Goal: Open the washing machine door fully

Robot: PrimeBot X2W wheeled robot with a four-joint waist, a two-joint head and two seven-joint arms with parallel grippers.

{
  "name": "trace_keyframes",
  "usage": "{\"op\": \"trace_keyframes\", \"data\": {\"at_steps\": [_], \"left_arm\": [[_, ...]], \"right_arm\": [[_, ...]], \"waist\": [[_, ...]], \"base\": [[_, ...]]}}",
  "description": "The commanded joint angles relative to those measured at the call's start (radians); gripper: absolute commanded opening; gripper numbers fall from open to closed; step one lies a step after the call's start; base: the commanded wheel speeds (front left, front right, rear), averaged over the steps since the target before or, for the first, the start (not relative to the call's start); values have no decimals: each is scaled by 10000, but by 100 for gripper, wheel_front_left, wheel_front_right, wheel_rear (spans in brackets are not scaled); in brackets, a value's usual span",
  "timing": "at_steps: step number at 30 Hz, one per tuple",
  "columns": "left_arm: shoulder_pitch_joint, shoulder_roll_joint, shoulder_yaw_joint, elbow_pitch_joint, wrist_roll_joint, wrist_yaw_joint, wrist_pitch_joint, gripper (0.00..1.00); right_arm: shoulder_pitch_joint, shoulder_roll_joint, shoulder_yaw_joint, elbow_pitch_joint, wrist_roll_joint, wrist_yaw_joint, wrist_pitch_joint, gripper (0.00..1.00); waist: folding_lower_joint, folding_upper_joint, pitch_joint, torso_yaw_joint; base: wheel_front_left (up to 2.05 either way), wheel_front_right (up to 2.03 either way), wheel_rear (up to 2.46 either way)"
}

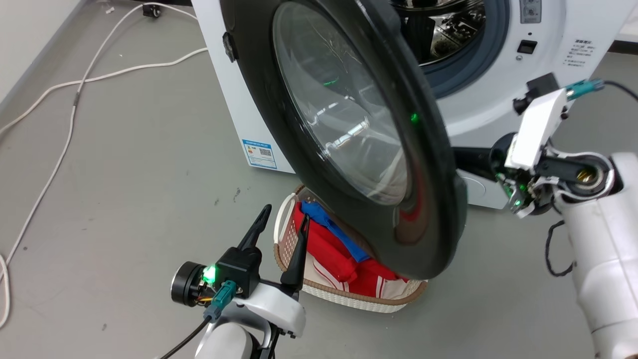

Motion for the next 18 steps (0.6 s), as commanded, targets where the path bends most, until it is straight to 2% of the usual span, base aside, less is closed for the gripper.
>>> {"op": "trace_keyframes", "data": {"at_steps": [1,14,18], "left_arm": [[123,-2,33,5,53,-12,-26,100],[350,-2,69,57,12,-57,-26,100],[407,-2,109,120,48,-104,-26,100]], "right_arm": [[306,226,44,-155,64,25,122,0],[1938,1006,-187,-1637,40,25,584,0],[2453,1115,-396,-2040,-14,25,240,0]], "waist": [[2,0,-49,59],[2,0,-345,133],[2,0,-503,-19]], "base": [[0,0,0],[0,0,0],[0,0,0]]}}
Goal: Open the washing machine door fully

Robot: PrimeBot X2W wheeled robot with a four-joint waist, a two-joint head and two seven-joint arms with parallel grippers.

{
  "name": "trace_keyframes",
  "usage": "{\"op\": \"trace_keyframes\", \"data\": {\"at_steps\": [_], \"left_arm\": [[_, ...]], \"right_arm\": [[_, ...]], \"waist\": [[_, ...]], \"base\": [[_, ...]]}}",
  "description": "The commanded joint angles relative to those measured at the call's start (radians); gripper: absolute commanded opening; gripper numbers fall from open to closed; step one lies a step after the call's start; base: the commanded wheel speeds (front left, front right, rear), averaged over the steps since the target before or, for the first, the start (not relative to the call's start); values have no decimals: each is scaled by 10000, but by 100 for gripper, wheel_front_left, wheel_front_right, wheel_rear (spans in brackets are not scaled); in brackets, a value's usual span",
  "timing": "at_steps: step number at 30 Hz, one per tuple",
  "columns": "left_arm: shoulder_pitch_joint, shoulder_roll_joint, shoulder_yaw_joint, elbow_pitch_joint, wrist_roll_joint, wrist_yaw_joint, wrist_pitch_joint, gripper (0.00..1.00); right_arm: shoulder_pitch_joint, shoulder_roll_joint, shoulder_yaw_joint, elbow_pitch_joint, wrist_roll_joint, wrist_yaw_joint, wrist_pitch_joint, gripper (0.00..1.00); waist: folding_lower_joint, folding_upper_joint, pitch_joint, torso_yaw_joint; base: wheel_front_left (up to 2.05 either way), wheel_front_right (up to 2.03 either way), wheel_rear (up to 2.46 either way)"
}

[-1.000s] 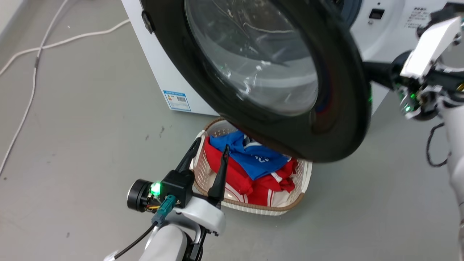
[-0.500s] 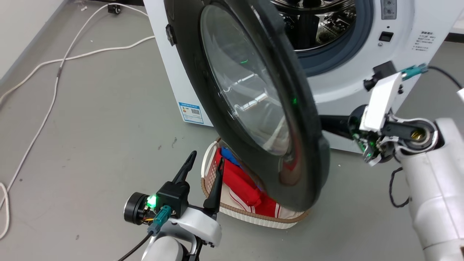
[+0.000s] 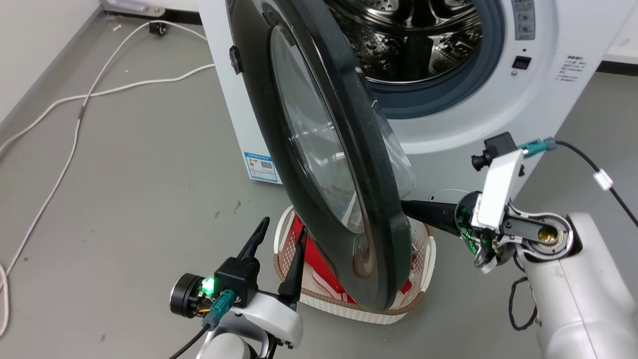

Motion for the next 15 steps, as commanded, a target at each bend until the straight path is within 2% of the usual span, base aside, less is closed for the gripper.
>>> {"op": "trace_keyframes", "data": {"at_steps": [1,6,8,9,11,15], "left_arm": [[91,-2,31,30,41,-38,-26,100],[169,-2,93,67,42,-84,-26,100],[207,-2,153,78,-14,-120,-26,100],[252,-2,206,74,-109,-153,-26,100],[281,-2,231,87,-85,-163,-26,100],[388,1,418,151,-279,-244,-26,100]], "right_arm": [[256,71,-137,-162,10,25,-244,0],[856,144,-546,-671,-22,25,-1149,0],[1150,165,-817,-979,47,25,-1699,0],[1455,183,-1003,-1360,-114,25,-2328,0],[1652,186,-1086,-1533,-189,25,-2580,0],[2580,186,-1556,-2534,-467,25,-3758,0]], "waist": [[1,0,-105,-99],[1,0,-280,-309],[1,0,-346,-440],[1,0,-394,-572],[1,0,-425,-635],[1,0,-520,-982]], "base": [[0,0,0],[0,0,0],[0,0,0],[0,0,0],[0,0,0],[0,0,0]]}}
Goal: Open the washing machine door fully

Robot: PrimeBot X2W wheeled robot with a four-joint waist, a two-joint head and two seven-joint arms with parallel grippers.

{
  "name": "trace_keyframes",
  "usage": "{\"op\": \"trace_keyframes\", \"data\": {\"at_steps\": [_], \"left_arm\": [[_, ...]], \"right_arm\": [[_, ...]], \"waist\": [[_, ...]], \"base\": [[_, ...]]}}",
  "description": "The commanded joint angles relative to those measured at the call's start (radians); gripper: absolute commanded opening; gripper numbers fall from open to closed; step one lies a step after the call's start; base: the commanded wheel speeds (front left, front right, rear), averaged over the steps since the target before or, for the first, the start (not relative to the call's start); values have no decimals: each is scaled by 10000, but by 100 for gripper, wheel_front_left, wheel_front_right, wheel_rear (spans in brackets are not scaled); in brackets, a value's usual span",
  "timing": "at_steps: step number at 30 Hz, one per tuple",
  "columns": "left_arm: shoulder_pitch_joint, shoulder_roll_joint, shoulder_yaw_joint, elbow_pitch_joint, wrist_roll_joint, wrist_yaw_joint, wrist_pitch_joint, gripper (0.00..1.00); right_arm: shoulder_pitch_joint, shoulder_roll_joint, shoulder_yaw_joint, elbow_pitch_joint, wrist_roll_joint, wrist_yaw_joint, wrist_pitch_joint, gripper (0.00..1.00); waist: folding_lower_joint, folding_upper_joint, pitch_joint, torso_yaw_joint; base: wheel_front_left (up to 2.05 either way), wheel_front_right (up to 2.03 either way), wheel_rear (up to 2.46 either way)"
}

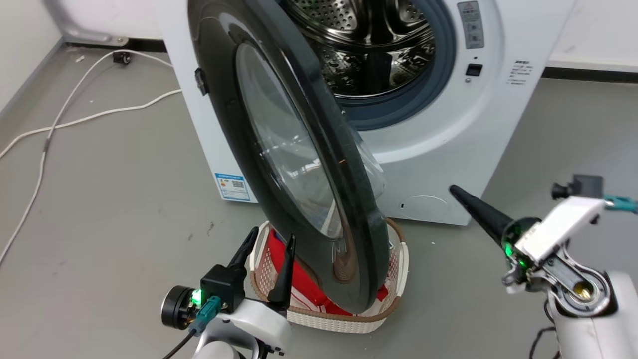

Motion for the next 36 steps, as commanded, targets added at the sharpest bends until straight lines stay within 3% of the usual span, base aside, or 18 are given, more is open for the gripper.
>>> {"op": "trace_keyframes", "data": {"at_steps": [1,2,3,4,5,6,13,23,36], "left_arm": [[112,3,105,37,-37,-38,-26,100],[124,9,166,47,-39,-31,-26,100],[124,9,166,47,-39,-31,-26,100],[171,33,282,70,-17,-29,-26,100],[171,33,282,70,-17,-29,-26,100],[213,50,340,73,-2,-24,-26,100],[369,206,649,78,174,20,-26,100],[490,265,947,37,261,96,-26,100],[658,404,1070,90,429,61,-26,100]], "right_arm": [[356,30,-138,-299,1,25,-283,3],[555,34,-220,-505,-95,25,-497,25],[555,34,-220,-505,-95,25,-497,25],[936,33,-378,-899,-302,25,-941,91],[936,33,-378,-899,-302,25,-941,91],[1135,35,-435,-1088,-415,25,-1144,100],[2408,-78,-769,-2285,-1633,25,-2958,100],[3766,-921,-369,-3488,-6199,25,-6278,100],[5152,-739,-76,-4131,-9983,24,-7098,100]], "waist": [[1,0,-67,-183],[1,0,-86,-253],[1,0,-86,-253],[1,0,-132,-391],[1,0,-132,-391],[1,0,-164,-463],[1,0,-306,-893],[1,0,-406,-1182],[1,0,-653,-1218]], "base": [[0,0,0],[0,0,0],[0,0,0],[0,0,0],[0,0,0],[0,0,0],[0,0,0],[0,0,0],[0,0,0]]}}
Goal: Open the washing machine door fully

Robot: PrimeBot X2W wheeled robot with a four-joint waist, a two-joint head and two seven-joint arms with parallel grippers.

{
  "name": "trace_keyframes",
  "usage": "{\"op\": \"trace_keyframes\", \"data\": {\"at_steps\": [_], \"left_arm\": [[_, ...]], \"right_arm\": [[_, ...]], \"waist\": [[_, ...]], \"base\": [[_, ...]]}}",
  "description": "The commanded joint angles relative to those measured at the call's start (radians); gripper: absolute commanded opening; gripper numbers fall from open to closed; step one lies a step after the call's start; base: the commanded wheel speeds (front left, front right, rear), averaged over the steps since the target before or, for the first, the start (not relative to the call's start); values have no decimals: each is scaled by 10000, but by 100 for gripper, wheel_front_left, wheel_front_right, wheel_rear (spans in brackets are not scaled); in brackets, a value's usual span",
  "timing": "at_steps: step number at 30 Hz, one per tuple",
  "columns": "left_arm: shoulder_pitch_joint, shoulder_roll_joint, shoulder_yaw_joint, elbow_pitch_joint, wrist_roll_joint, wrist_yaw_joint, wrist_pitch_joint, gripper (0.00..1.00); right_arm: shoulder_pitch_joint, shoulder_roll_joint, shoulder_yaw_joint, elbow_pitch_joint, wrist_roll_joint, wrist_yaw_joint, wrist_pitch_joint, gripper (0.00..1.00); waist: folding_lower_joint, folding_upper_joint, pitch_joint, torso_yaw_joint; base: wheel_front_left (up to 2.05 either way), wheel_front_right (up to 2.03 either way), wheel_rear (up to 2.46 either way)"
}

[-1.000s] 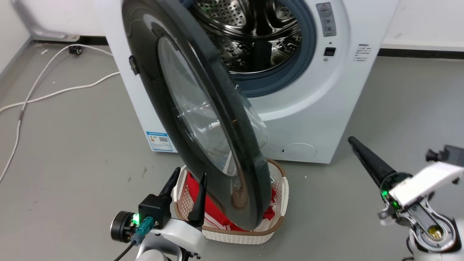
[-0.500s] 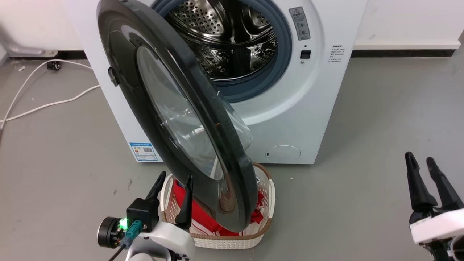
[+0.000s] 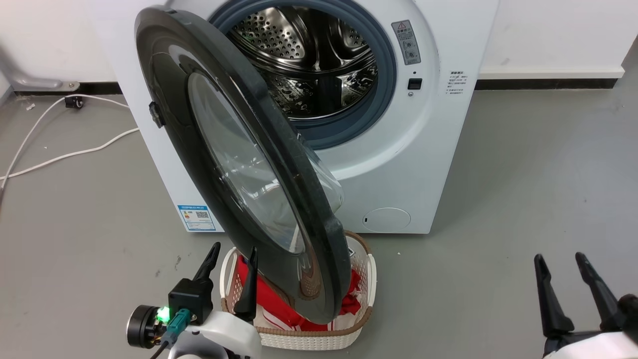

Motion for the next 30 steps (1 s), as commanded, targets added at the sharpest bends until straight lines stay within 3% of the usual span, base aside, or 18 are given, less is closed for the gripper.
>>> {"op": "trace_keyframes", "data": {"at_steps": [1,6,20,21,22,23,30], "left_arm": [[104,54,12,6,88,-30,-26,100],[143,48,-47,75,141,-31,-26,100],[239,86,-126,159,202,-5,-26,100],[221,82,-124,150,190,-6,-26,62],[188,75,-116,91,184,5,-26,36],[168,70,-117,71,184,4,-26,0],[23,39,44,-183,9,119,-26,0]], "right_arm": [[109,58,23,77,-103,20,-68,100],[149,131,192,347,-648,13,-289,100],[2,253,271,454,-732,13,-213,100],[-9,259,267,448,-733,13,-205,100],[-23,267,256,440,-733,13,-207,100],[-33,275,244,438,-734,13,-206,100],[-119,388,266,410,-822,13,-184,100]], "waist": [[0,0,4,6],[0,0,-30,32],[0,0,-78,122],[0,0,-69,124],[0,0,-57,126],[0,0,-49,129],[0,0,11,192]], "base": [[0,0,0],[0,0,0],[0,0,0],[0,0,0],[0,0,0],[0,0,0],[0,0,0]]}}
